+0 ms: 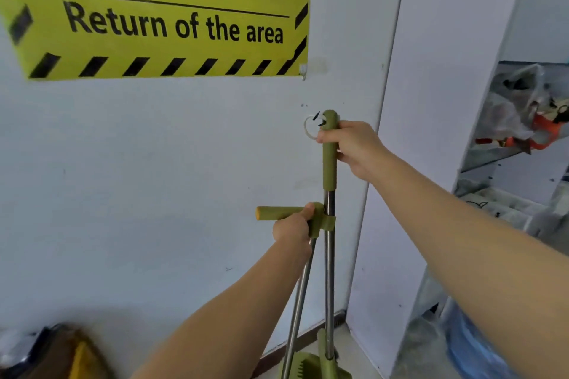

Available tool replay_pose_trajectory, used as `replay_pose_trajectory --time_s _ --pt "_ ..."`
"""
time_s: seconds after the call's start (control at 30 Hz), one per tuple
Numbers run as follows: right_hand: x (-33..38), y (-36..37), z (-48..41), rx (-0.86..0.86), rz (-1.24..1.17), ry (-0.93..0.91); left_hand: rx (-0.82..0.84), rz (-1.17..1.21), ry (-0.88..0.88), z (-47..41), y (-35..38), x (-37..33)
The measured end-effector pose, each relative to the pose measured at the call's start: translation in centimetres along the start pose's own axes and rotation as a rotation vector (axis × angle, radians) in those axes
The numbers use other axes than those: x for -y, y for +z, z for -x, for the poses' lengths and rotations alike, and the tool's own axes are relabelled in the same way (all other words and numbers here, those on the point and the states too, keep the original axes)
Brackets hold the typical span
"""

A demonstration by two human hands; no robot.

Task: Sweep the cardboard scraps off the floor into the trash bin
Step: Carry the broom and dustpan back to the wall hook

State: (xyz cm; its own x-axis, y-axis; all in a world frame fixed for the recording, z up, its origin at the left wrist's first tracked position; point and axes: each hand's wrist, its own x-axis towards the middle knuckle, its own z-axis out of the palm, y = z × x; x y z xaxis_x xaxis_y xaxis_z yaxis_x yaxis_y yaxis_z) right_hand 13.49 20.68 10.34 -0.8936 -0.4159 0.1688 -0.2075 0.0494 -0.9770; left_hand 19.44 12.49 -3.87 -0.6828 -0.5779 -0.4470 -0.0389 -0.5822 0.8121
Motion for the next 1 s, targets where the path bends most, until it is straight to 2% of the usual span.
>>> replay_pose_trajectory --time_s 0.2,0.57,1.0 --pt "1.5 0.5 -5.1 0.132 -0.167 -0.03 -0.062 0.03 0.002 -3.1 1.7 -1.1" --pt "1.7 0.6 -14.8 -0.025 -0.127 -0.095 -0.038 0.014 0.051 -10.9 5.4 -4.4" --pt "3.3 0.0 -26.5 0.12 -0.14 -0.059 -0.081 0.101 0.056 -18.5 10.0 -6.7"
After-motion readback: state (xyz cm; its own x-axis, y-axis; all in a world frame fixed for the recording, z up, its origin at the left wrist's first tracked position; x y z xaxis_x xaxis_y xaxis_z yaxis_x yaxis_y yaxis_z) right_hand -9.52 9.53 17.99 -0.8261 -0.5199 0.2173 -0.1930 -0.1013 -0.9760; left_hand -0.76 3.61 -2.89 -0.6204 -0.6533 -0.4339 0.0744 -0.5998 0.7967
